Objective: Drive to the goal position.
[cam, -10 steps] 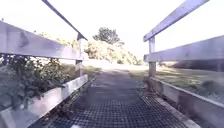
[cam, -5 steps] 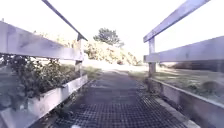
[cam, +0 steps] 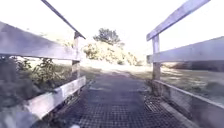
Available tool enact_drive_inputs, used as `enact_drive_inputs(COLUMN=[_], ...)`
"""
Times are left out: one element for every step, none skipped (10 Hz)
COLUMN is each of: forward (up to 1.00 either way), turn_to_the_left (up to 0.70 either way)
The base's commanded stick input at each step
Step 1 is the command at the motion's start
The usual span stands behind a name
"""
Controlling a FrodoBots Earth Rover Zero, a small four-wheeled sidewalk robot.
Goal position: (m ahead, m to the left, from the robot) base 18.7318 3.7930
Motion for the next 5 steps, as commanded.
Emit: enact_drive_inputs(forward=[0.70, 0.70, 0.70, 0.70, 0.70], turn_to_the_left=[0.00, 0.00, 0.00, 0.00, 0.00])
